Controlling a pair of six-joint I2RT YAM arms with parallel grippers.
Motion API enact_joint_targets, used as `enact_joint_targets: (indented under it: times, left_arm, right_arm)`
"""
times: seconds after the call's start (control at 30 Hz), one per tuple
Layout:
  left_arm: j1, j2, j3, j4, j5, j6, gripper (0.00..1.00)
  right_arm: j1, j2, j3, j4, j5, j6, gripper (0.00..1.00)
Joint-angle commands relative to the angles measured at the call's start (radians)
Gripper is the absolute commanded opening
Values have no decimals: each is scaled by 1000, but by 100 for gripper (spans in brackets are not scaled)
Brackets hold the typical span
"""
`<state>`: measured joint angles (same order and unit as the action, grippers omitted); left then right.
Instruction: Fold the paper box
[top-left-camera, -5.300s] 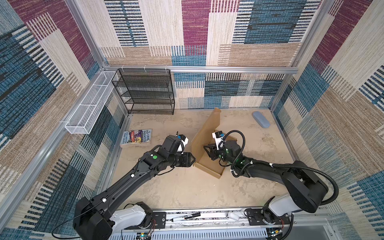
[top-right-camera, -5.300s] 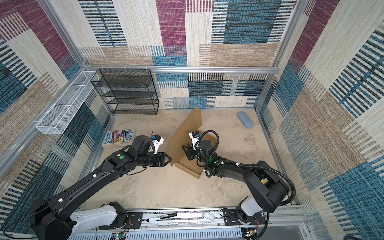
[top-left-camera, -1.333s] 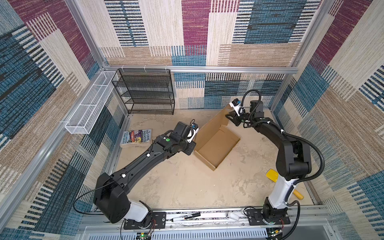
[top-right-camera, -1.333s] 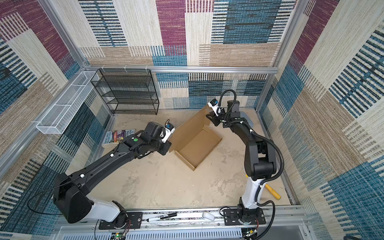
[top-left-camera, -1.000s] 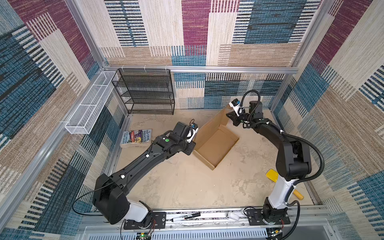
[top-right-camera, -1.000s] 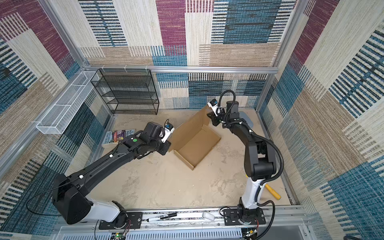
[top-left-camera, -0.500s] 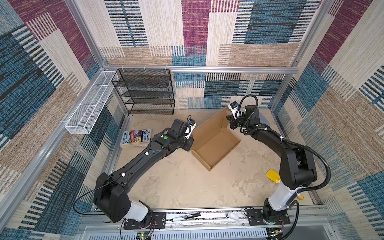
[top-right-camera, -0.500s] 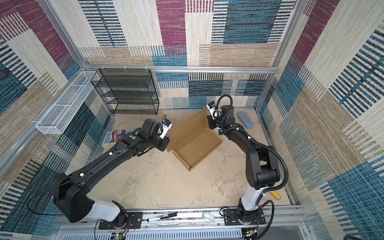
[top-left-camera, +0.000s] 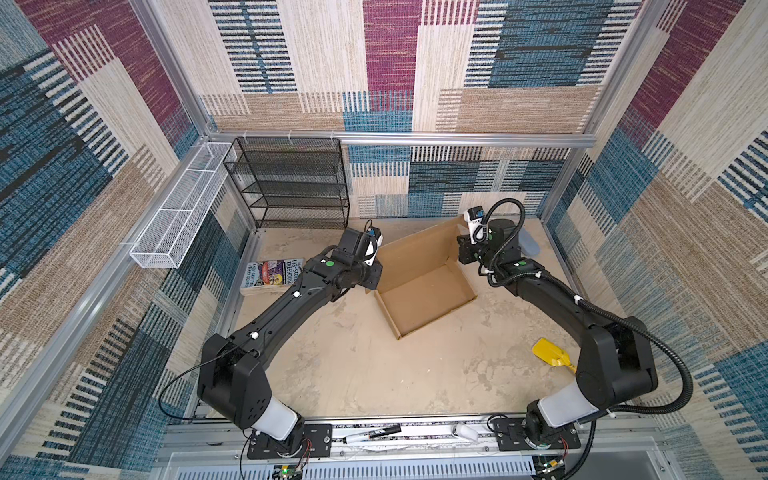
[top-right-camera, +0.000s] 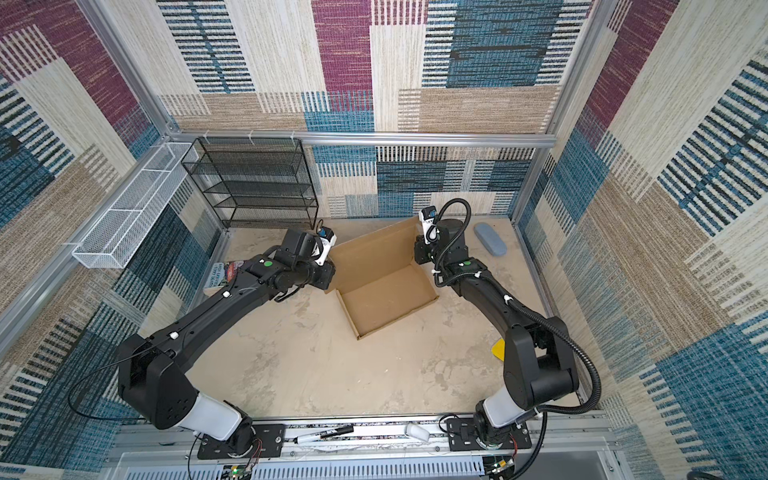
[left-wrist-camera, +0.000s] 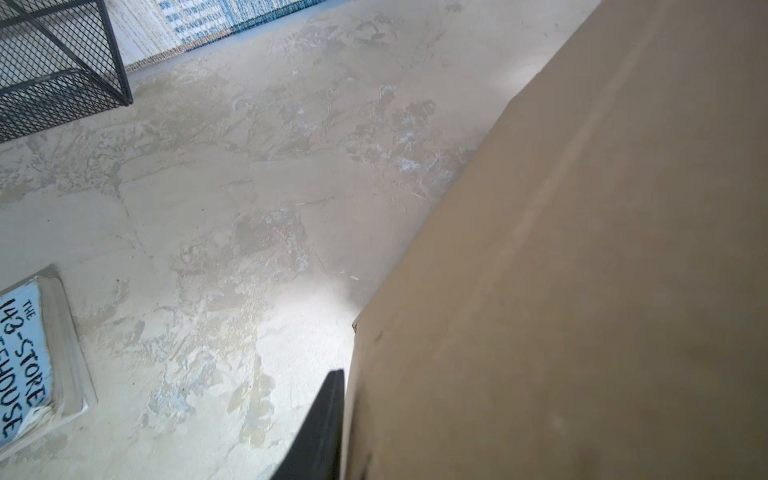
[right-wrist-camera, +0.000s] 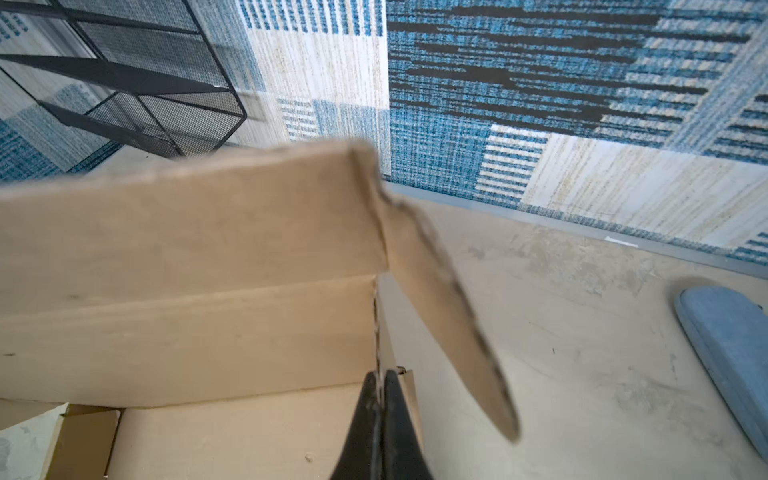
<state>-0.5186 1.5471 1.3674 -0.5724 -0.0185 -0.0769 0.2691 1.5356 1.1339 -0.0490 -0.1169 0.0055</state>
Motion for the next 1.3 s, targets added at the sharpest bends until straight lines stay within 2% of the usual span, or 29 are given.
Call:
enact_joint_targets:
  times: [0.0, 0.13, 0.33, 0.57, 0.87, 1.27]
  left_arm:
    - [7, 13, 19, 14, 20, -30, 27]
    - [14, 17, 25, 23, 28, -43, 28]
    - [22, 25, 38, 11, 23, -49, 16]
    - [29, 26, 38, -21, -1, -75, 15]
    - [29, 16, 18, -45, 29, -155, 21]
    - [29, 29, 24, -35, 37, -211, 8]
  right_arm:
    - [12, -28, -14, -40, 70, 101, 2]
    - [38, -36, -32, -65, 123, 132, 2]
    - [51, -20, -46, -87, 190, 159, 2]
    - [56, -15, -45, -103, 217, 183, 2]
    - [61, -21, -46, -105, 234, 190, 2]
    - [83, -18, -40, -107, 257, 197, 2]
